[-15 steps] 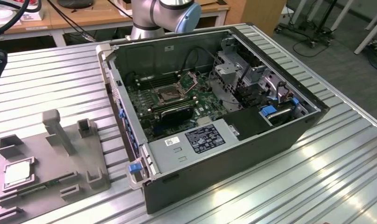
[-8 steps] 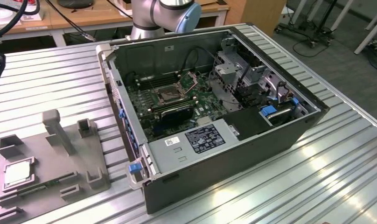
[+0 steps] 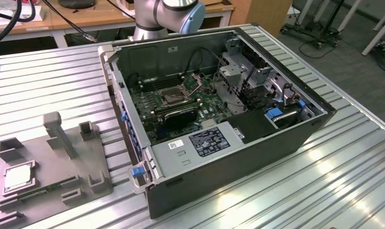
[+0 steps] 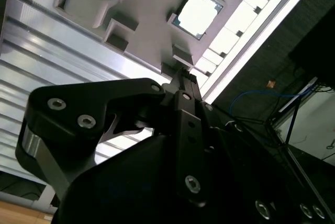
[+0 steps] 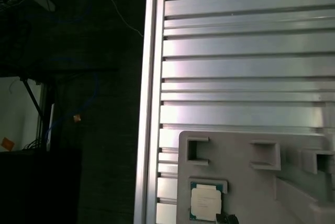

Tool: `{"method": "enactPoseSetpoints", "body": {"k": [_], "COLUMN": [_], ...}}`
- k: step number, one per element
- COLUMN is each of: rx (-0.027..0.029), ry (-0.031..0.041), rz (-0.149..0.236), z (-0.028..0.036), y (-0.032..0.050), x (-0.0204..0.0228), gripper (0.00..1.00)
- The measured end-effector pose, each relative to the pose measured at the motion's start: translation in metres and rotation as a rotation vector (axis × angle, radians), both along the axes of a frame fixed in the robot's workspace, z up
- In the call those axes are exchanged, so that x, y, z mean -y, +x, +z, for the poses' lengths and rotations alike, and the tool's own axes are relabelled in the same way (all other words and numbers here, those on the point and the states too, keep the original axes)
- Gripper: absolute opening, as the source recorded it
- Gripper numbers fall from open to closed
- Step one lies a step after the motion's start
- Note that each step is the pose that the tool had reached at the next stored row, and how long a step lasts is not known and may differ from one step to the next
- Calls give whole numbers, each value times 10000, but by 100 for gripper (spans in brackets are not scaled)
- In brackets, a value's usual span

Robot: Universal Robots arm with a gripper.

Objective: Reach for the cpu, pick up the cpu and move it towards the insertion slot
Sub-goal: 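Reach for the cpu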

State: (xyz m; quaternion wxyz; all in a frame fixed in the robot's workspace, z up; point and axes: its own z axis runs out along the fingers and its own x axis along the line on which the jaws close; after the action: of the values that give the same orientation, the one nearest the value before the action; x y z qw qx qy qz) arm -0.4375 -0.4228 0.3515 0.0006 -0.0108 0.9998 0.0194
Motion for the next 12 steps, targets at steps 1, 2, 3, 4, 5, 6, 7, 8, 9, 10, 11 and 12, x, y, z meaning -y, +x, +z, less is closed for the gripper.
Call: {"method": "enactPoseSetpoints", "body": {"k": [1, 2, 3, 4, 5, 6, 7, 8, 9, 10, 11, 12], "rx": [0, -1, 1, 1, 0, 0, -2, -2, -1, -1, -1, -2], "ry": [0, 0, 2, 1, 1, 1, 0, 0, 0, 0, 0, 0], "rz": [1, 1, 0, 1, 0, 1, 1, 1, 1, 1, 2, 1], "z": [-7, -14, -17, -17, -17, -17, -16, -16, -17, -17, -17, -17], "y": [-10, -20, -24, -24, -24, -24, -24, -24, -24, -24, -24, -25], "x": [14, 28, 32, 32, 32, 32, 33, 33, 33, 33, 33, 33], "gripper": [11, 11, 11, 11, 11, 11, 11, 11, 11, 11, 11, 11]}}
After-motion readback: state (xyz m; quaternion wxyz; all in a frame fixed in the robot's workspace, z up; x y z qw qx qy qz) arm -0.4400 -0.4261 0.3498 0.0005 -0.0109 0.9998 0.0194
